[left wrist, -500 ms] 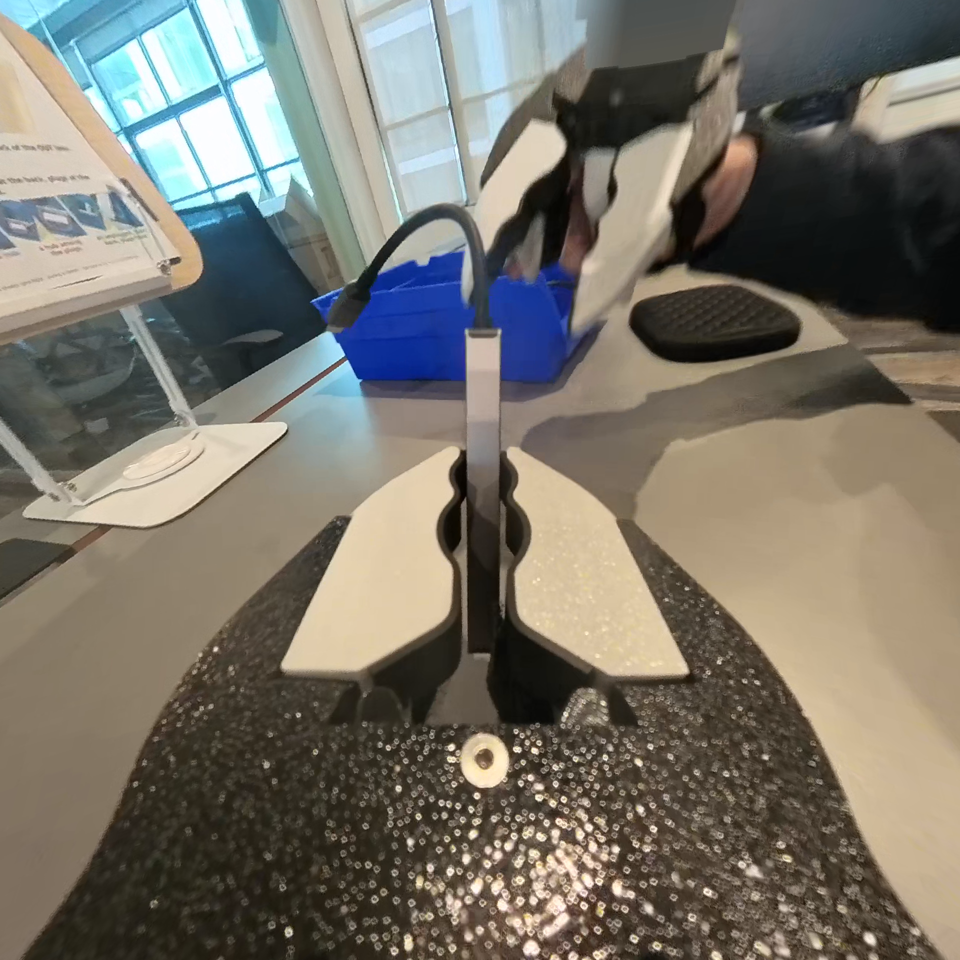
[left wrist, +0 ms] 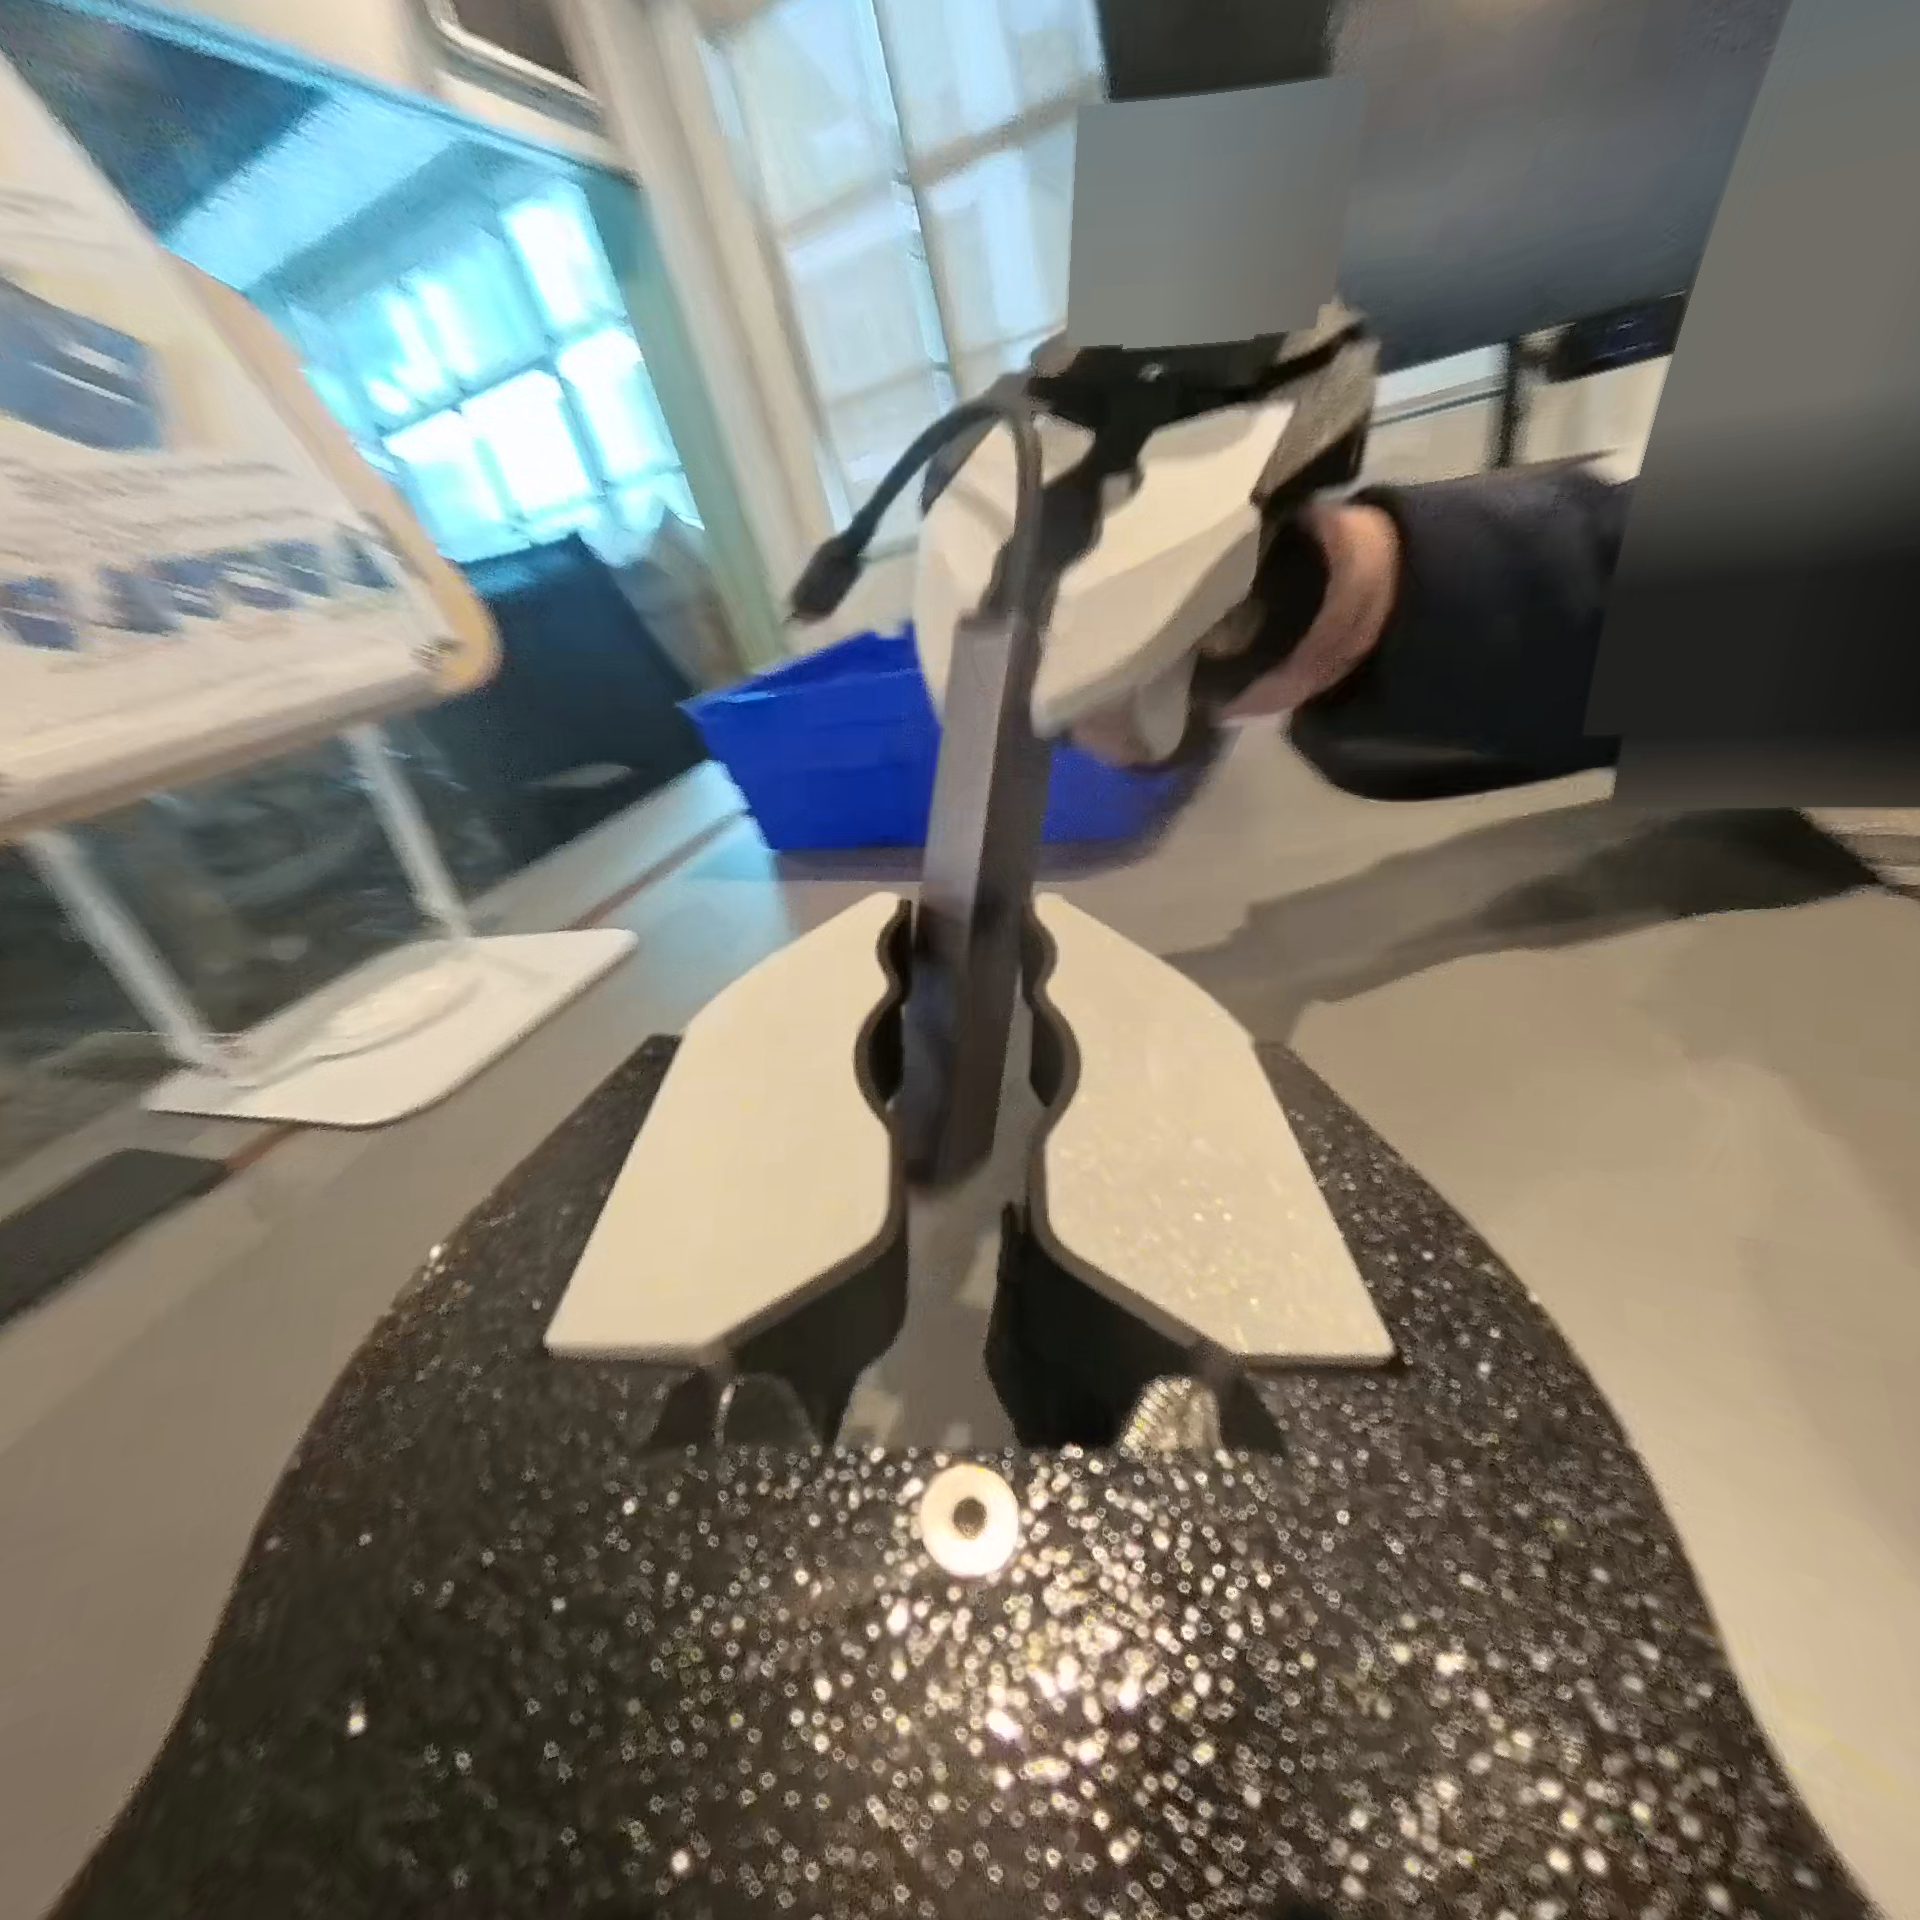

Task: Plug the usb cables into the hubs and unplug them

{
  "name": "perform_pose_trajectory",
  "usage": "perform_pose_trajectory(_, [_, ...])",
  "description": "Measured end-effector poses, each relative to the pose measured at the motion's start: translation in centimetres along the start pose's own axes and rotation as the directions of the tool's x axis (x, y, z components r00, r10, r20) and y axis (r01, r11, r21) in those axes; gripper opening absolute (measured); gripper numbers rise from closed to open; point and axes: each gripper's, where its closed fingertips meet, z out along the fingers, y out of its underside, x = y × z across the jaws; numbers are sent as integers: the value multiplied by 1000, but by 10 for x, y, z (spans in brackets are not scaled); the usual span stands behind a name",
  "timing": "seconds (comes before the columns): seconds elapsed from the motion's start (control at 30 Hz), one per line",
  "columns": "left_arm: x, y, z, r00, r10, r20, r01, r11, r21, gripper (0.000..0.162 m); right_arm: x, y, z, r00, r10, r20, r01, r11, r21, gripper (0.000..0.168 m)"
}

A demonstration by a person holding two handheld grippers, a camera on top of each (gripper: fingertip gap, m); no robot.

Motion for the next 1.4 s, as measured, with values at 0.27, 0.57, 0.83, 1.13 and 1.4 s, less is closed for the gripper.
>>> perform_pose_trajectory(0.27, [-19,-3,-6,986,80,147,-81,997,0,16,95,-45,-128,877,-68,-475,33,996,-83,12])
perform_pose_trajectory(0.57, [-20,8,-1,979,117,169,-109,992,-57,10,206,51,-295,514,-163,-842,-488,752,-444,12])
perform_pose_trajectory(0.83, [-25,9,-3,977,105,185,-94,993,-70,9,237,178,-328,569,-323,-756,-698,296,-652,13])
perform_pose_trajectory(1.13, [-26,11,-2,977,104,187,-90,993,-81,7,220,188,-330,626,-239,-742,-713,208,-669,35])
perform_pose_trajectory(1.4, [-27,11,-2,975,109,195,-93,992,-87,7,169,109,-297,566,-171,-806,-630,541,-557,30])
